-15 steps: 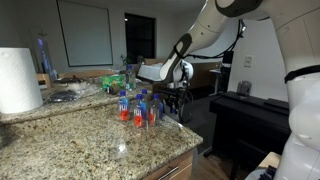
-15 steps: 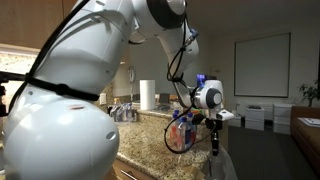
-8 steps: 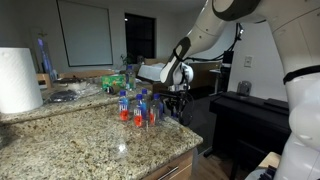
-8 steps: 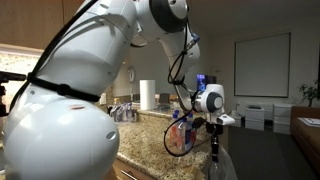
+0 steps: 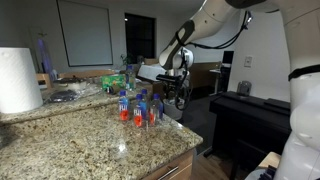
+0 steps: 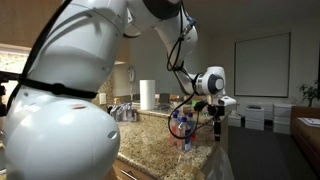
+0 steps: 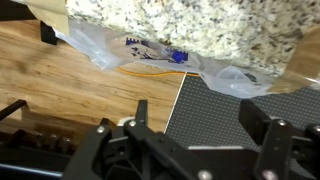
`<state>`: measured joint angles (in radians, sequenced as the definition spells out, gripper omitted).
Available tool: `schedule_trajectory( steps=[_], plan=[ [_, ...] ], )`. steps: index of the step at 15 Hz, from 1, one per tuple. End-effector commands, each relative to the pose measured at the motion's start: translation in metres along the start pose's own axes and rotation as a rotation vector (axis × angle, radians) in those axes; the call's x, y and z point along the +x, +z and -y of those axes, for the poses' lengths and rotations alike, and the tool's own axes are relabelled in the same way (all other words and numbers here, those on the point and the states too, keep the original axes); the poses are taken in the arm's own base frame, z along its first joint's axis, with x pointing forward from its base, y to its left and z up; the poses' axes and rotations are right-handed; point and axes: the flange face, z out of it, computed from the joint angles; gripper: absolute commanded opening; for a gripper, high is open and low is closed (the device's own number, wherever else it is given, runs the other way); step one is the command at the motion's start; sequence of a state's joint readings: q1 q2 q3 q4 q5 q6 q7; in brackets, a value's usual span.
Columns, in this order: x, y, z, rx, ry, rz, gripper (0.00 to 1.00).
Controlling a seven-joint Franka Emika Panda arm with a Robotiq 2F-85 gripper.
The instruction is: Put the bottles in the plastic bag on the right
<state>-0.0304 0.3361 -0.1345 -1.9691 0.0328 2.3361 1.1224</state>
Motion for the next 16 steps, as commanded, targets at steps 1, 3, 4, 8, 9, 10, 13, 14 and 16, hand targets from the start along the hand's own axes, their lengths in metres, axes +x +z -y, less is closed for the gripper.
schedule_trajectory(
  steps=[1,3,4,8,9,10,13,14,16],
  plan=[
    [-0.025,-0.086,-0.004,0.082,-0.079,0.026,1.00],
    [-0.048,-0.139,0.002,0.143,-0.201,0.031,1.00],
    [-0.064,-0.159,0.006,0.163,-0.247,0.058,1.00],
    [-0.121,-0.197,0.009,0.214,-0.437,0.157,1.00],
    [-0.134,-0.197,0.007,0.203,-0.483,0.187,1.00],
    [-0.145,-0.193,0.004,0.175,-0.533,0.207,1.00],
    [-0.162,-0.169,-0.004,0.076,-0.596,0.216,1.00],
    [-0.163,-0.158,-0.007,0.046,-0.596,0.212,1.00],
    [-0.165,-0.141,-0.011,0.003,-0.602,0.209,1.00]
  ],
)
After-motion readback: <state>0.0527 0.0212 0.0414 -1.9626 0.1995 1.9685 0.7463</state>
